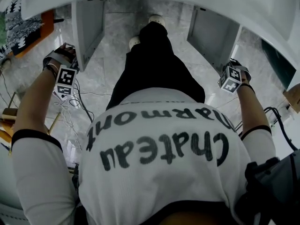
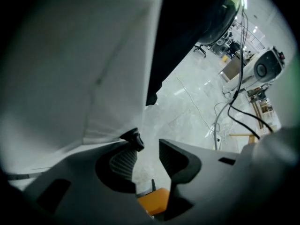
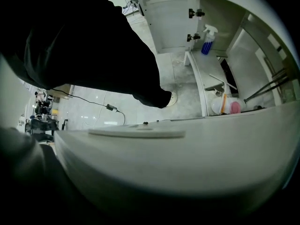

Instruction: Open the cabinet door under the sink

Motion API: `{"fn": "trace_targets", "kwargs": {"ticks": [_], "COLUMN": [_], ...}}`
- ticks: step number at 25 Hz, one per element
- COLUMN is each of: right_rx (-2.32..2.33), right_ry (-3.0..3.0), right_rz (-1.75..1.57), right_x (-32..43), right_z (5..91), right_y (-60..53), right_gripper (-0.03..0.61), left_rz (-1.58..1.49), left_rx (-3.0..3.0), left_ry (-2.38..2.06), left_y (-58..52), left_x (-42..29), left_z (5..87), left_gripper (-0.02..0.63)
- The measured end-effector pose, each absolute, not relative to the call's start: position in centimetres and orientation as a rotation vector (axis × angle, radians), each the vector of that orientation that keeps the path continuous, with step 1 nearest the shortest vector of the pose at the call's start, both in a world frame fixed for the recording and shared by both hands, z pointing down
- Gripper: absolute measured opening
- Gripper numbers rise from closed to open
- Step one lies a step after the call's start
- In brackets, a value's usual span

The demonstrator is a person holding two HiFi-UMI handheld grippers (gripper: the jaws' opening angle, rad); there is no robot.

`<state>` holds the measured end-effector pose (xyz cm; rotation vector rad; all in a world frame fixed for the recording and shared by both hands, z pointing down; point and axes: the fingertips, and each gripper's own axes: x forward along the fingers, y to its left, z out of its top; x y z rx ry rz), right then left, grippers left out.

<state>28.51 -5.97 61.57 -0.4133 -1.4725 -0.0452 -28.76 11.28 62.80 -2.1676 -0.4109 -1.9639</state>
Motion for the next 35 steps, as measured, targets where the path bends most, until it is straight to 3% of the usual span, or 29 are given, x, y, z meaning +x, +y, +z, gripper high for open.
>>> {"fn": "trace_targets", "kwargs": {"ticks": [13,17,21,26,30,33,35], "right_rx": [-0.394,-0.373,-0.314,-0.089,0.035,0.150,0.250], "right_ry": [-1.371,-1.346,-1.337,-1.359,-1.362,-1.338,-1.345], "right_rz": [-0.035,-0.042,-0.044,0.052,0.120,0.149,0.147], "right_x": [29.3,29.4,29.5,29.7,29.6,29.7,28.9], "right_z": [60.6,60.7,60.3,59.3,58.3,56.8,55.7], "right_y": [-6.1,-6.4,-7.2,-8.7,-9.5,-11.0,-13.0], "right_gripper": [0.106,0.126,0.126,0.174,0.192,0.155,0.044], "left_rz": [-2.106,-2.121,-2.144,-2.158,-2.227,-2.181,-2.050], "left_rx": [-2.252,-2.265,-2.254,-2.235,-2.228,-2.213,-2.204], "left_ry": [0.007,0.077,0.161,0.438,1.079,1.620,1.914], "left_y": [10.0,9.8,9.6,7.0,4.6,3.3,1.2], "left_x": [-29.5,-29.8,-30.2,-31.6,-33.8,-35.3,-35.7], "left_z": [63.4,63.5,63.0,61.8,59.2,57.1,55.4], "left_gripper": [0.153,0.206,0.207,0.216,0.216,0.216,0.216]}}
